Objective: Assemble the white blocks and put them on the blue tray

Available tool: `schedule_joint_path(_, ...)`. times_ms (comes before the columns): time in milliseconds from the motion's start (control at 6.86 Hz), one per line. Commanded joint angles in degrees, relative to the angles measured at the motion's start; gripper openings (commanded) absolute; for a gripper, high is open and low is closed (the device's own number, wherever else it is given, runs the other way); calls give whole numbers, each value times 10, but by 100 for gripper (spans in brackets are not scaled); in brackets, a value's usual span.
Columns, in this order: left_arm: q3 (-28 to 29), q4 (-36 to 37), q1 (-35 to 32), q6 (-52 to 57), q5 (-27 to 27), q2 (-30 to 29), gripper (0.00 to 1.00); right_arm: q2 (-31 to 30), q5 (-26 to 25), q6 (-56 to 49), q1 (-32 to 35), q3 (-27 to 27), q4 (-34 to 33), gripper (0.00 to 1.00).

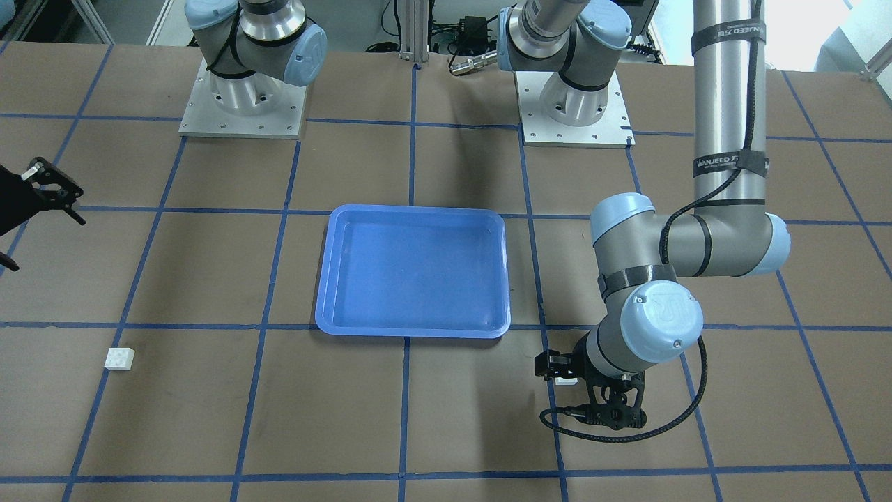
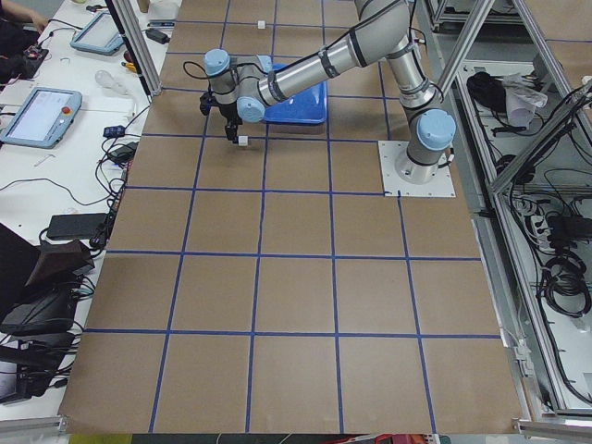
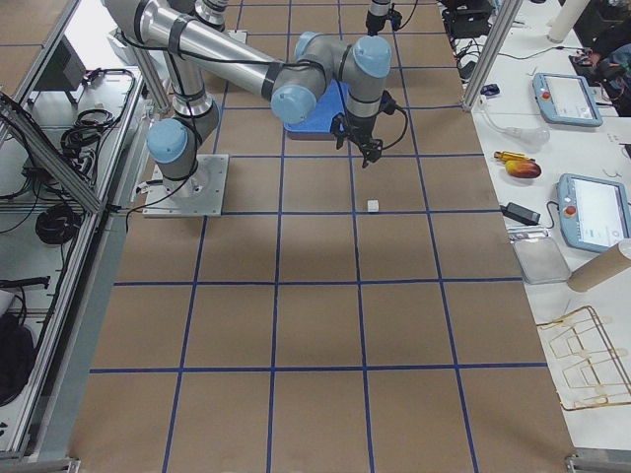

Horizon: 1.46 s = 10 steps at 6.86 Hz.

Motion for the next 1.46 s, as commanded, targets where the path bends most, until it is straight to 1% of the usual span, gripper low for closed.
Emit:
schedule_joint_path(0, -9, 18, 0, -7, 1, -13, 98, 60, 76, -115, -42, 2, -57, 100)
schedule_joint_path(146, -14, 18, 1, -14, 1, -11, 82, 82, 88, -119, -50, 2, -72, 100)
schedule_joint_path(292, -27, 18, 1, -30, -1, -11, 66, 110, 127, -162, -53, 2, -75, 100)
schedule_joint_path(438, -30, 19, 1, -35, -3, -11, 45, 148, 150, -212, -55, 1, -102, 100)
schedule_joint_path(583, -26, 19, 1, -27, -4, -11, 29, 161, 168, -250, -56, 3, -113, 100)
schedule_joint_path(729, -23, 19, 1, -33, -4, -8, 22, 165, 181, -277, -56, 4, -113, 100)
schedule_joint_path(875, -22, 19, 1, -35, -9, 1, 20, 178, 187, -324, -56, 6, -112, 100)
schedule_joint_path(1021, -22, 14, -6, -34, -7, 20, 19, 186, 189, -353, -56, 24, -126, 100)
schedule_joint_path(1167, -22, -9, -26, -49, -11, 47, 19, 191, 188, -354, -56, 34, -179, 100)
schedule_joint_path(1312, -30, -30, -53, -77, -47, 77, 19, 197, 188, -355, -56, 42, -186, 100)
